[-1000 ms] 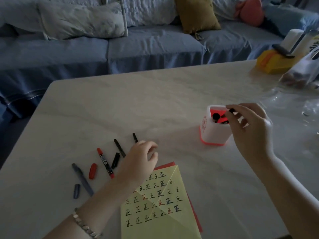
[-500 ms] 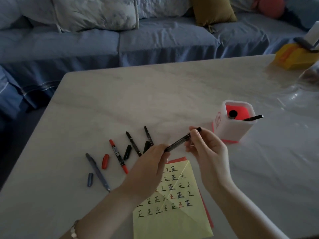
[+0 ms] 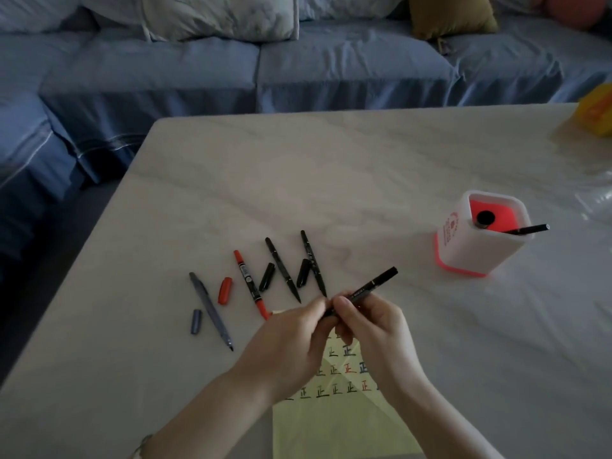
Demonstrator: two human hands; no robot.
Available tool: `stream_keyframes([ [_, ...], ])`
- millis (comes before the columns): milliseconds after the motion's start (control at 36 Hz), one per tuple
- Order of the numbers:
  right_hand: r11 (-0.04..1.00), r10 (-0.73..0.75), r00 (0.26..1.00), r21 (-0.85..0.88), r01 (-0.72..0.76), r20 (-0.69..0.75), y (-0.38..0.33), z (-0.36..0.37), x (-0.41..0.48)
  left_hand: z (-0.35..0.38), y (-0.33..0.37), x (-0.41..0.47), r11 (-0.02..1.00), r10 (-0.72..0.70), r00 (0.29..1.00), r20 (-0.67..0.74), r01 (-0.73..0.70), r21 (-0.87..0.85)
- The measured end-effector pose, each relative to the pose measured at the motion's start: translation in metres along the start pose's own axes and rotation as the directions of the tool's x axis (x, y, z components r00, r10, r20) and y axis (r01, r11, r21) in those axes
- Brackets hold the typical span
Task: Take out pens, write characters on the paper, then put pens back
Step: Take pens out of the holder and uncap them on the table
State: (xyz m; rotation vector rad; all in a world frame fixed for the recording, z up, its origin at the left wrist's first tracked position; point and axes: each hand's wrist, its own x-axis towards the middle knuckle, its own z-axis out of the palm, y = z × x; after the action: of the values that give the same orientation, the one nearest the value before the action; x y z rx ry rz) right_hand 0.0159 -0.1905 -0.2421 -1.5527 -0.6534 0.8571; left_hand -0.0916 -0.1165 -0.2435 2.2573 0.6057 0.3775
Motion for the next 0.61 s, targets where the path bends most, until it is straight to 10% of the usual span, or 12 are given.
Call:
stream_keyframes([
  [389,0.994,0.023,1.0,0.107,-0.023,0.006,-0.012,-0.016,0.031,-0.007,-0.015,-0.003,0.938,-0.299,0.954,0.029,0.299,-0.172],
  [611,0.869,0.039,0.999,-0.492,-0.051,-0.034,0.009,-0.031,0.106,-0.016,-0.032,-0.011,0.921,-0.386,0.89,-0.242,0.357,-0.157],
])
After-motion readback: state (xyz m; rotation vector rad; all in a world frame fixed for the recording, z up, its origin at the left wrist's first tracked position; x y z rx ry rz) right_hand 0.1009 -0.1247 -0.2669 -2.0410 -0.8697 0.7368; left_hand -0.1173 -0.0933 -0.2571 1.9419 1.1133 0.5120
